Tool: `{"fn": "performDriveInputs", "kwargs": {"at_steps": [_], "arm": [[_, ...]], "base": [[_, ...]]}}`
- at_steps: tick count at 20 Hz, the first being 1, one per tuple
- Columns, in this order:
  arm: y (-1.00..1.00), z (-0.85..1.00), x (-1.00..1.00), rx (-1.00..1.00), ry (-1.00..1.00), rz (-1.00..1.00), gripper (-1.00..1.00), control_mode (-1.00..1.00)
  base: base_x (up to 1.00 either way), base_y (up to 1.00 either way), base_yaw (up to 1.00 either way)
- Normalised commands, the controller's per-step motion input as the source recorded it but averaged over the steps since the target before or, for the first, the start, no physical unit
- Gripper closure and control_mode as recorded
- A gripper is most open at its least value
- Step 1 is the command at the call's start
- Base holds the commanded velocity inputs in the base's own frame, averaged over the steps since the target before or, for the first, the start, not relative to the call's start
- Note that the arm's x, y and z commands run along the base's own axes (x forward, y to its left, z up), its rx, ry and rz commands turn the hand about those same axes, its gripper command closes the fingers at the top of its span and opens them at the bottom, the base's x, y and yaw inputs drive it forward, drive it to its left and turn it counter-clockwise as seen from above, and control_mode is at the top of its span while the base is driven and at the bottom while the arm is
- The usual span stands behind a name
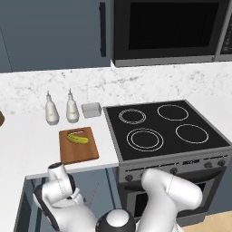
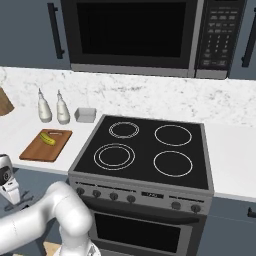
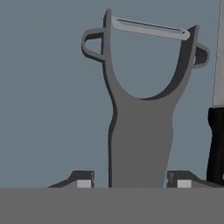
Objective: Place the appropriate cutting tool for cutting the cucumber skin on the cutting board.
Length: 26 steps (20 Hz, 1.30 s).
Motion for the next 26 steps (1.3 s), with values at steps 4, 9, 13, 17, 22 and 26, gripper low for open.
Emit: {"fn": "performDriveInputs", "kwargs": {"at_steps": [4,9,13,17,22,26], "arm": [[-0.16,-0.54,-0.05,-0.04,0.0,0.0,-1.0,-1.0],[-0.23,-0.48,-0.31,-0.01,0.0,0.0,-1.0,-1.0],[-0.33,-0.32,-0.3,0.0,0.0,0.0,-1.0,-1.0],[-0.32,-0.25,-0.23,0.0,-0.03,0.0,-1.0,-1.0],[-0.09,-0.31,-0.01,0.0,-0.07,0.0,-1.0,-1.0],[0.0,-0.45,0.0,0.0,-0.07,0.0,-1.0,-1.0]], "base": [[0.0,0.0,0.0],[0.0,0.0,0.0],[0.0,0.0,0.0],[0.0,0.0,0.0],[0.0,0.0,0.0],[0.0,0.0,0.0]]}}
